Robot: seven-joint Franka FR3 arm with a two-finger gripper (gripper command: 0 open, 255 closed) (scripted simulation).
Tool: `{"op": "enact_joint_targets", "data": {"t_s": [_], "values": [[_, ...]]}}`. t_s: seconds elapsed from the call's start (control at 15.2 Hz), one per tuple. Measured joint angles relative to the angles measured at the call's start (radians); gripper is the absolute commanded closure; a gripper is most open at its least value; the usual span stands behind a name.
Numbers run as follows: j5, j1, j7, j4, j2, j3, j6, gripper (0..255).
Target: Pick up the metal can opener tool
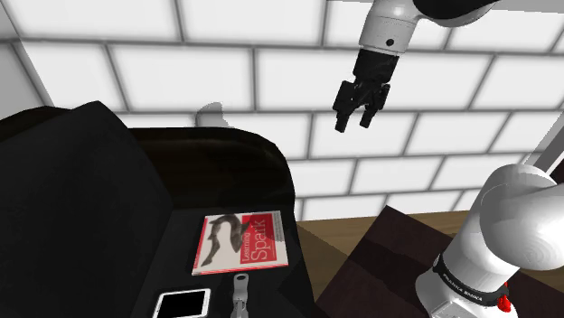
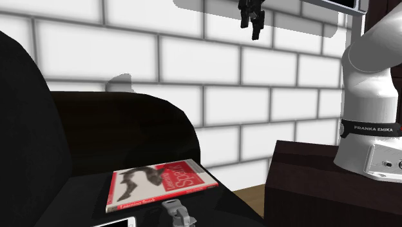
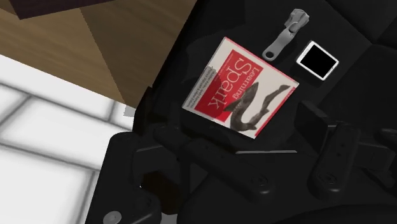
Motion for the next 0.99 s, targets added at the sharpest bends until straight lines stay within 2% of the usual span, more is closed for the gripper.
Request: {"op": "enact_joint_targets", "data": {"t_s": [0.4, 0.73, 0.99], "values": [[0.062, 0.023, 0.114, -0.098, 0.089, 0.113, 0.173, 0], [0.102, 0.037, 0.204, -0.138, 0.193, 0.199, 0.307, 0], [0.120, 0.040, 0.284, -0.139, 0.323, 0.277, 0.429, 0]]}}
